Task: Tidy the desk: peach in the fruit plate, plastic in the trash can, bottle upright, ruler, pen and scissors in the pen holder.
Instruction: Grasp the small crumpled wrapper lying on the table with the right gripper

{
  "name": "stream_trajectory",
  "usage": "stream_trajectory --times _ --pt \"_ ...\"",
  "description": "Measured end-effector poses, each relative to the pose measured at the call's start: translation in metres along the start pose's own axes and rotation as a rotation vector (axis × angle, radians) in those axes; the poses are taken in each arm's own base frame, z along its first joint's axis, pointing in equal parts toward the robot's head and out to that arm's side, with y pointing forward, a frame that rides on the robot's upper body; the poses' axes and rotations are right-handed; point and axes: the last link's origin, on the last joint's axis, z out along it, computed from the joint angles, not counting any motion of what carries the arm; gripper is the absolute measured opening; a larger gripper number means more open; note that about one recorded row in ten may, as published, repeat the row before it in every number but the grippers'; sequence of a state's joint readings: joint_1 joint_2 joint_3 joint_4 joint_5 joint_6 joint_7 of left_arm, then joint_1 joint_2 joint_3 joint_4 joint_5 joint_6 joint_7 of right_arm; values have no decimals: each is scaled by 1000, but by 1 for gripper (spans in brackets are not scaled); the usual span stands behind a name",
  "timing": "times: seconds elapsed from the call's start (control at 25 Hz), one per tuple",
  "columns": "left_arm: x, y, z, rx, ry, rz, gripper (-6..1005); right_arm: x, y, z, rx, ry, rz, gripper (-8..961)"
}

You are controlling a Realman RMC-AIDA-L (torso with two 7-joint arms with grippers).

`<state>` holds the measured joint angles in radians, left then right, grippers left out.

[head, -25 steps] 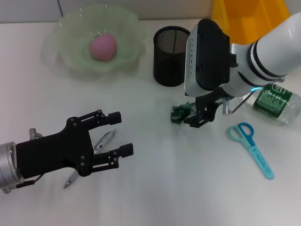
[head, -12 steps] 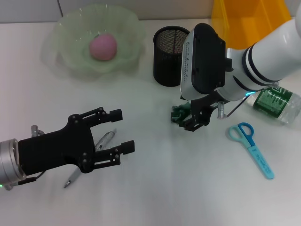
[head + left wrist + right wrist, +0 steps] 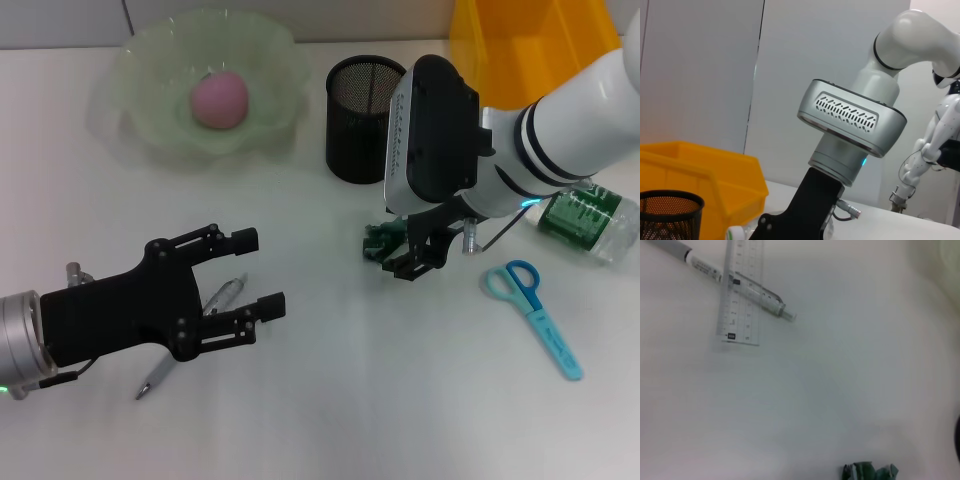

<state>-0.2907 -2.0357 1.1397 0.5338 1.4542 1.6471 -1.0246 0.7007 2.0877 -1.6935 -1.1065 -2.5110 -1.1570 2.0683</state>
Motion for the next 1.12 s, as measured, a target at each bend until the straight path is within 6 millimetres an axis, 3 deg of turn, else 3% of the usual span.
stream_trajectory --times 0.4,0.6,0.92,1.12 --pt "1 -3 0 13 -1 5 784 0 1 3 -3 7 -7 664" --pt "2 -4 1 11 -2 8 784 0 2 7 3 11 -19 433" --pt "2 -5 1 15 0 14 784 -3 4 9 9 11 -38 403" --pt "2 -5 0 20 3 20 784 -4 3 9 16 5 -43 317"
